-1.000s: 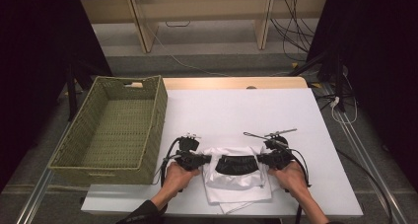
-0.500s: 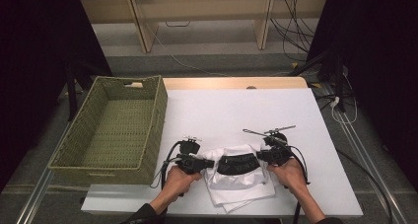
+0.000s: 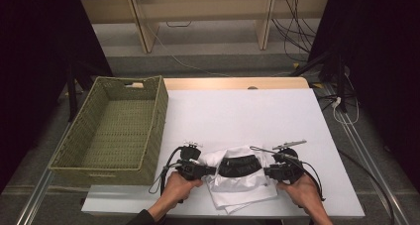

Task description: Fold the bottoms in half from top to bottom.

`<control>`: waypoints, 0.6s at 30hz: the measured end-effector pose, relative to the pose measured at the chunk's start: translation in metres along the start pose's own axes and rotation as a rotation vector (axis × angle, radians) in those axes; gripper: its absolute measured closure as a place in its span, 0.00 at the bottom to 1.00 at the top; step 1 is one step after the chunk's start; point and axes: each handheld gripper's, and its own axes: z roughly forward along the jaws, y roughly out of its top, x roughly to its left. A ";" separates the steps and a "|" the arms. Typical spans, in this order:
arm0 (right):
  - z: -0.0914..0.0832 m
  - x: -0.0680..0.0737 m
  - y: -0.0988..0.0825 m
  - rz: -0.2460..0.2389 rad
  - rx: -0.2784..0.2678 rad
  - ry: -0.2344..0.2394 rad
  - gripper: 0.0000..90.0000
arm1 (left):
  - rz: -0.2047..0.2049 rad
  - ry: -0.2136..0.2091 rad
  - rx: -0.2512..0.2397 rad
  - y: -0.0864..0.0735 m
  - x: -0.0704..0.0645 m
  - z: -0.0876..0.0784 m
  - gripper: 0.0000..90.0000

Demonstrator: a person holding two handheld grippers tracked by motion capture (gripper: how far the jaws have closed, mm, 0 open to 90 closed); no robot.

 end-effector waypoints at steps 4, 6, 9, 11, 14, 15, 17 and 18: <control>0.007 0.001 -0.001 -0.010 0.039 0.003 0.92 | -0.001 0.000 -0.001 -0.001 0.001 -0.002 0.92; 0.006 0.001 0.000 -0.018 0.038 -0.001 0.99 | -0.001 -0.004 -0.001 -0.002 0.001 -0.003 0.92; 0.002 -0.002 0.002 -0.036 0.029 -0.011 1.00 | 0.003 -0.010 0.001 -0.004 0.000 -0.005 0.92; -0.001 -0.006 0.004 -0.038 0.018 -0.032 1.00 | 0.006 -0.012 0.004 -0.005 0.000 -0.006 0.92; -0.002 -0.015 0.007 -0.034 0.020 -0.043 1.00 | 0.010 -0.015 0.008 -0.008 -0.002 -0.006 0.89; -0.001 -0.018 0.007 -0.027 0.025 -0.037 1.00 | 0.017 -0.010 0.008 -0.010 -0.004 -0.007 0.88; 0.001 -0.021 0.008 -0.014 0.030 -0.028 1.00 | 0.030 -0.001 0.012 -0.013 -0.005 -0.009 0.85; 0.002 -0.023 0.008 -0.025 0.029 -0.030 0.99 | 0.034 0.003 0.013 -0.013 -0.006 -0.010 0.82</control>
